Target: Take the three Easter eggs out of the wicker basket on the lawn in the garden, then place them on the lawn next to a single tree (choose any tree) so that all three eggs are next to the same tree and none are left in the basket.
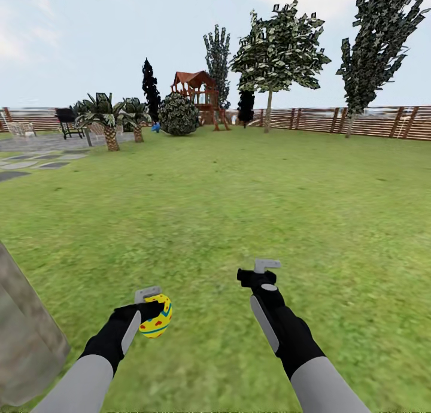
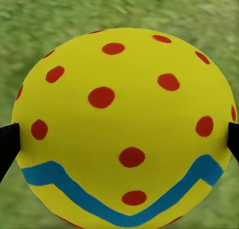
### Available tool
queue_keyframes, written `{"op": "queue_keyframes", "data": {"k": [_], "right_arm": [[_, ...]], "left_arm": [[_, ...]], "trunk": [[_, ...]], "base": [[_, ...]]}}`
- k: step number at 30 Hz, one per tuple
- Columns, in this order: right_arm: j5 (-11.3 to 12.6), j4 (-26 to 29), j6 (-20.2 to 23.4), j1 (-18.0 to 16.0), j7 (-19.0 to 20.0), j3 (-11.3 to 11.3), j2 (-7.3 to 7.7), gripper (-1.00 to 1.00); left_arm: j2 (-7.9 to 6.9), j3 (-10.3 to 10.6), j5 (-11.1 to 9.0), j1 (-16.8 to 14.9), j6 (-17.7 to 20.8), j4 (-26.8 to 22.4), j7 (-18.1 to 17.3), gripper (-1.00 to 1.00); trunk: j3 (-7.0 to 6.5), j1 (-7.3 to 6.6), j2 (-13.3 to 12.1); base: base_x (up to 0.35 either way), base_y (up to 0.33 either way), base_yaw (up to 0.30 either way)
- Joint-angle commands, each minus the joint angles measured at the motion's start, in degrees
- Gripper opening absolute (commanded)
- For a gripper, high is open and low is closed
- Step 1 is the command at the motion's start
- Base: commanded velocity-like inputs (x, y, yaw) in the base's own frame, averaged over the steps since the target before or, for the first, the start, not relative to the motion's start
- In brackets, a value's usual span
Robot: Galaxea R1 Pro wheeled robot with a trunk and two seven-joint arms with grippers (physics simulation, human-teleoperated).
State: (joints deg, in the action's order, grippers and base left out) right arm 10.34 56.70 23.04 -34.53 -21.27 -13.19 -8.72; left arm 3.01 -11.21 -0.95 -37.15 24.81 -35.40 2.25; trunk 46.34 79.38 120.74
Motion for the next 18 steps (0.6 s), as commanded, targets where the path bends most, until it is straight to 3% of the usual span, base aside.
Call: {"op": "queue_keyframes", "data": {"k": [1, 18], "right_arm": [[0.56, 0.07, 0.16, -0.03, -0.52, -0.17, 0.03, 1.00], [0.56, 0.07, 0.16, -0.06, -0.52, -0.21, 0.02, 1.00]], "left_arm": [[0.06, -0.22, -0.10, -0.03, 0.33, -0.11, 0.16, -1.00], [0.06, -0.22, -0.10, -0.03, 0.28, -0.11, 0.21, -1.00]], "trunk": [[0.24, 0.22, 0.44], [3.30, 3.95, 7.26]], "base": [[0.000, 0.000, 0.000], [0.000, 0.000, 0.000]]}}
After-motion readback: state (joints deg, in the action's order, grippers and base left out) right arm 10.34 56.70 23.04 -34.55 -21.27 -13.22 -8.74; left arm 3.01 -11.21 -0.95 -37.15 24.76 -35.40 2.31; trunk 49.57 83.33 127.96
